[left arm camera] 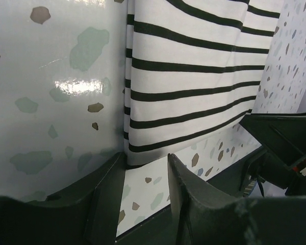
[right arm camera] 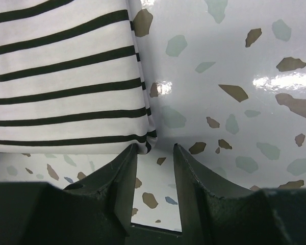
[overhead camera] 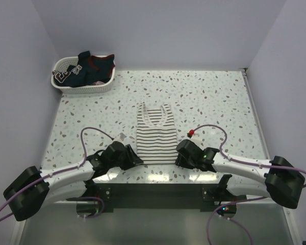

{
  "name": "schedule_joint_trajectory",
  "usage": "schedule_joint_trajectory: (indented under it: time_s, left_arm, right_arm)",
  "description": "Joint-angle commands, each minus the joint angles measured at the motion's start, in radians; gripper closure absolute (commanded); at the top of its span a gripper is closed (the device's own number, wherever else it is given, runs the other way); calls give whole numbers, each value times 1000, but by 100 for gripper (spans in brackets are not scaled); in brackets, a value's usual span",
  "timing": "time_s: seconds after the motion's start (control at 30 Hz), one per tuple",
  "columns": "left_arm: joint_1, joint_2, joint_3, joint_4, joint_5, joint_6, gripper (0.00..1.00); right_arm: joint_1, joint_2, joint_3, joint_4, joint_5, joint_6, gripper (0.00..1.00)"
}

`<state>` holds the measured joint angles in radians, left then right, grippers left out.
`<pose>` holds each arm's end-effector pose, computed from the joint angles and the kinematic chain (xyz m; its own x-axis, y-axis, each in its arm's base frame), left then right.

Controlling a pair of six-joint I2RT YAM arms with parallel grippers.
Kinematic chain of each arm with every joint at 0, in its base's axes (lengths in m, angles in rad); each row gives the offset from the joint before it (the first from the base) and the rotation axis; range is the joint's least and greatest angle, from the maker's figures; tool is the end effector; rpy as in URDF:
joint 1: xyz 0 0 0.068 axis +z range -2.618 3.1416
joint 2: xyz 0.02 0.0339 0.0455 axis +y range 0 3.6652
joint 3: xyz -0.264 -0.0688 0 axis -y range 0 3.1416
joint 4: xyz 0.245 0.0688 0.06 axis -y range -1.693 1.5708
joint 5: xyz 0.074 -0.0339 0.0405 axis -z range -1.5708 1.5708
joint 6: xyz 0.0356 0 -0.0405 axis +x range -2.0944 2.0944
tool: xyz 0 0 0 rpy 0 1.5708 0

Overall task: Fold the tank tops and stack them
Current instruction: Fold the tank top

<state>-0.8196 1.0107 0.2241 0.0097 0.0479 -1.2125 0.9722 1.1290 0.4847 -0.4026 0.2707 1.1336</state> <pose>0.1171 -0.1279 0.1293 -0.8733 -0.4354 -0.2186 -0.1839 0.7102 -0.6796 0.1167 0.1543 0.1592 -0.8595 0.2891 -0.4216 0.1369 0.9247 0.3552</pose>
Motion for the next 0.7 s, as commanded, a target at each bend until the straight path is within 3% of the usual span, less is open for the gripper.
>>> schedule_joint_trajectory:
  time_s: [0.0,0.2,0.33,0.4,0.57,0.67]
  left_arm:
    - [-26,11,-52,-125,-72,-38,56]
    - [-32,28,-52,-120,-88,-44,61]
    - [-30,43,-51,-114,-97,-32,69]
    - [-30,54,-42,-113,-105,-24,73]
    - [-32,66,-6,-116,-99,14,95]
    - [-50,46,18,-152,-94,27,100]
  right_arm:
    - [-1,35,-18,65,15,25,61]
    - [-1,60,-26,88,35,35,63]
    - [-1,69,-23,81,55,29,66]
    - [-1,71,-15,74,62,22,74]
    - [5,55,8,36,68,-12,99]
    - [48,29,43,-24,87,-21,100]
